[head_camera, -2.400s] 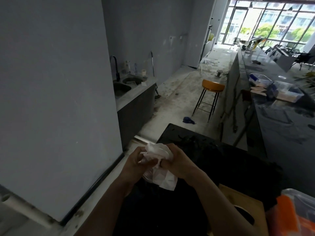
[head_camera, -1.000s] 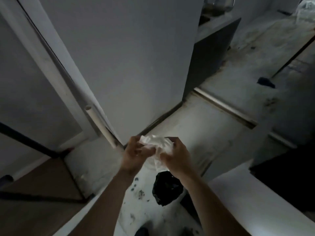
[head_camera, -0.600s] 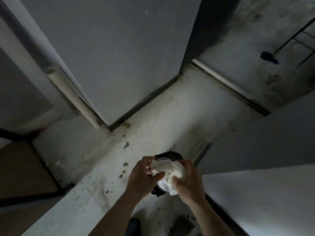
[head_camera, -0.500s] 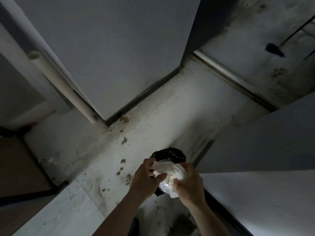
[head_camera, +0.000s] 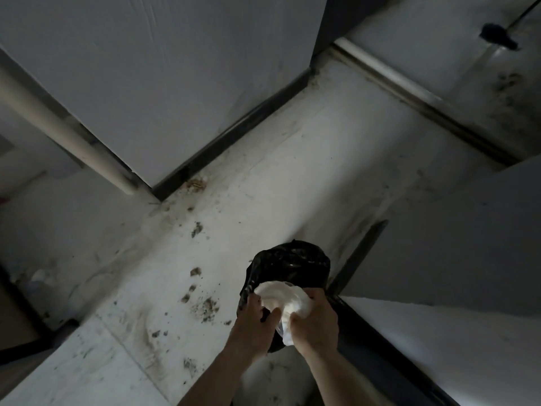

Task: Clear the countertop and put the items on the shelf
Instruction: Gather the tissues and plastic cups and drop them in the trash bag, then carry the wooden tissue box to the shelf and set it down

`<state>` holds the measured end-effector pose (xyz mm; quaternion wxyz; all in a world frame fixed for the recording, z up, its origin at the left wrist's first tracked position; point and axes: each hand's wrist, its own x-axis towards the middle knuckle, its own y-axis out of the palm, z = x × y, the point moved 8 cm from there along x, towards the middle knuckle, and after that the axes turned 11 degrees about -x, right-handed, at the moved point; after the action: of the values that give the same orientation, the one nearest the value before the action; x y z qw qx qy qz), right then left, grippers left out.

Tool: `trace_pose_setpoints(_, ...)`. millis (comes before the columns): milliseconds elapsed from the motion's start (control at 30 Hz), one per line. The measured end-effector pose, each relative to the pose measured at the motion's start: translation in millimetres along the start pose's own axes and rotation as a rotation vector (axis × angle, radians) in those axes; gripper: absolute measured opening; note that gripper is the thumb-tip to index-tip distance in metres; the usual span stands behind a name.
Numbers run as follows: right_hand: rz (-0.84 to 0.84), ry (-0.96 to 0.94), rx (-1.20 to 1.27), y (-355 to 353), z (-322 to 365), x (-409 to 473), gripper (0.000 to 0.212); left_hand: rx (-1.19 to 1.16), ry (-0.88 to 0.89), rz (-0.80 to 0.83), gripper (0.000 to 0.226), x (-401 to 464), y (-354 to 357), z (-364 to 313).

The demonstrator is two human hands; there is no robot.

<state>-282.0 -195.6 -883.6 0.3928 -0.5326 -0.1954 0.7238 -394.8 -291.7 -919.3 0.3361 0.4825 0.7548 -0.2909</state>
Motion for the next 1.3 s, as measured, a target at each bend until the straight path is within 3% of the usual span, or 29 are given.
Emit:
trace_pose_setpoints(100, 0.005, 0.015, -0.032, 10, -2, 9, 0.045, 0.120, -0.022, -0.012, 0.068, 11, -1, 7)
trace_pose_setpoints(267, 0.051, -0.008, -0.100, 5, -3, 3, 0.076, 0.281, -0.078, 0.003, 0.073, 16, -3, 16)
trace_pose_setpoints(400, 0.047, -0.107, -0.192, 1, 4, -1, 0.073, 0.325, -0.061, -0.003, 0.059, 9, -6, 10)
trace_pose_setpoints(600, 0.144, -0.197, -0.353, -20, 13, -28, 0.072, 0.409, 0.008, -0.033, 0.063, -26, -18, -20)
trace_pose_setpoints(767, 0.180, -0.258, -0.467, -73, 38, -75, 0.075, 0.670, 0.151, -0.053, 0.067, -89, -28, -92)
trace_pose_setpoints(867, 0.148, -0.297, -0.512, -122, 60, -109, 0.076, 0.800, 0.239, -0.050, 0.085, -133, -31, -147)
trace_pose_setpoints(1033, 0.067, -0.319, -0.552, -217, 95, -167, 0.069, 0.980, 0.373, -0.028, 0.086, -206, -36, -232)
trace_pose_setpoints(1133, 0.002, -0.332, -0.548, -270, 118, -202, 0.069, 1.048, 0.431, -0.018, 0.101, -248, -36, -275)
trace_pose_setpoints(1300, -0.063, -0.376, -0.559, -330, 159, -257, 0.072, 1.072, 0.515, -0.063, 0.085, -324, -46, -335)
